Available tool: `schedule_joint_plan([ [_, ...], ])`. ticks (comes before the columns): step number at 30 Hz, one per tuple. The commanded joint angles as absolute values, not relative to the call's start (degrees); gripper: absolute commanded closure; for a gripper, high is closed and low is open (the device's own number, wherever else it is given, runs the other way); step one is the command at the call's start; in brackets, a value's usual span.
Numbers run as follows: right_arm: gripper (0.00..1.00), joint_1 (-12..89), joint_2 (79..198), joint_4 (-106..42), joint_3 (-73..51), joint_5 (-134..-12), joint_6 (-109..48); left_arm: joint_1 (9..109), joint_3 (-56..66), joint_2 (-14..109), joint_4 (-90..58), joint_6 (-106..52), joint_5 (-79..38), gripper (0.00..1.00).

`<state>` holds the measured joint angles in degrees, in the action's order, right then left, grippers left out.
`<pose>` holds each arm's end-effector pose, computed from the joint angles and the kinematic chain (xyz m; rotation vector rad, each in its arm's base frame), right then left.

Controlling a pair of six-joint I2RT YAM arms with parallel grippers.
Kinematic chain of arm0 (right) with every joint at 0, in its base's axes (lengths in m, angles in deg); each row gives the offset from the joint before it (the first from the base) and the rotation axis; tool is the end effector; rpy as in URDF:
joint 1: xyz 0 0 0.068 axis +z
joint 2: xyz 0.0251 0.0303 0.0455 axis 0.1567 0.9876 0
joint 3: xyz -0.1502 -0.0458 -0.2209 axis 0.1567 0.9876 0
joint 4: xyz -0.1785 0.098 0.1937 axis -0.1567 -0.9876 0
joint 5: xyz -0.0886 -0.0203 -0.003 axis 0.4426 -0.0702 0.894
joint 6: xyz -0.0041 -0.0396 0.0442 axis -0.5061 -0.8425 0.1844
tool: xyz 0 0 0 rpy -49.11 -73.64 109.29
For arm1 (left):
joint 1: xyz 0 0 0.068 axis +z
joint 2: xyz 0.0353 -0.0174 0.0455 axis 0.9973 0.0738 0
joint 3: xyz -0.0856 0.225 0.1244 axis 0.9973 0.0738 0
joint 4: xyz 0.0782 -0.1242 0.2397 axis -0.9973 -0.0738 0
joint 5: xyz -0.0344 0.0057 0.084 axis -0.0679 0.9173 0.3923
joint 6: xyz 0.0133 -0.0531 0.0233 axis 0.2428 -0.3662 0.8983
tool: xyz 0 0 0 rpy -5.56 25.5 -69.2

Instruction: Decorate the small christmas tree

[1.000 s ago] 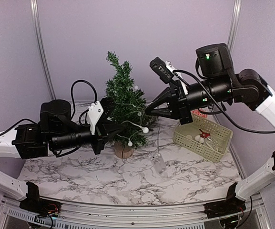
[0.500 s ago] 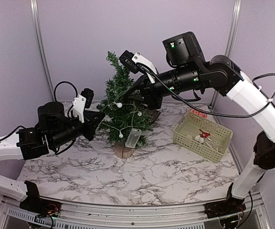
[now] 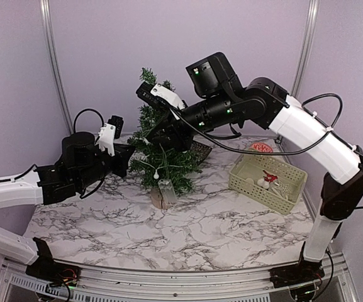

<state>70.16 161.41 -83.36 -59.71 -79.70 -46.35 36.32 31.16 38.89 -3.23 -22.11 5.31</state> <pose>0.1892 0.3650 0.4552 -1.3945 1.7141 0.7812 0.2071 -0.2215 0.3023 0.3929 1.6533 -0.4785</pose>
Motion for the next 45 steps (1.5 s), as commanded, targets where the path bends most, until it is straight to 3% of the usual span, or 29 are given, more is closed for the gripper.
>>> schedule_joint_plan([
  [1, 1.00, 70.69, 162.04, -80.57, -62.53, -82.02, -44.77, 38.30, 31.70, 40.62, 0.44, -23.34, 4.13, 1.00],
  [4, 1.00, 70.71, 162.59, -80.03, -62.52, -81.80, -44.17, 39.49, 31.70, 41.78, 1.59, -24.91, 2.42, 0.93],
  [8, 1.00, 70.71, 163.43, -79.28, -62.47, -81.78, -43.26, 40.55, 33.33, 39.53, 2.01, -27.55, 1.90, 0.71],
  [17, 1.00, 70.69, 163.91, -75.19, -60.67, -80.21, -41.06, 40.51, 43.44, 20.75, 0.93, -28.52, 0.86, 0.38],
  [23, 1.00, 70.63, 164.37, -73.53, -60.61, -80.11, -40.94, 39.73, 45.44, 12.64, -7.55, -27.29, -8.54, 0.38],
  [29, 1.00, 70.56, 164.91, -72.90, -60.76, -78.78, -40.60, 38.13, 45.52, 9.96, -12.39, -27.36, -1.50, 0.40],
  [32, 1.00, 70.60, 164.92, -72.58, -60.95, -77.64, -40.33, 38.10, 44.83, 10.65, -12.76, -26.32, -2.58, 0.42],
  [38, 1.00, 70.54, 166.39, -72.15, -62.98, -77.91, -39.81, 37.40, 41.66, 15.03, -9.55, -24.70, -20.21, 0.49],
  [45, 1.00, 70.54, 167.42, -71.21, -64.10, -78.72, -39.10, 32.64, 36.55, 22.04, -6.63, -22.03, -20.59, 0.51],
])
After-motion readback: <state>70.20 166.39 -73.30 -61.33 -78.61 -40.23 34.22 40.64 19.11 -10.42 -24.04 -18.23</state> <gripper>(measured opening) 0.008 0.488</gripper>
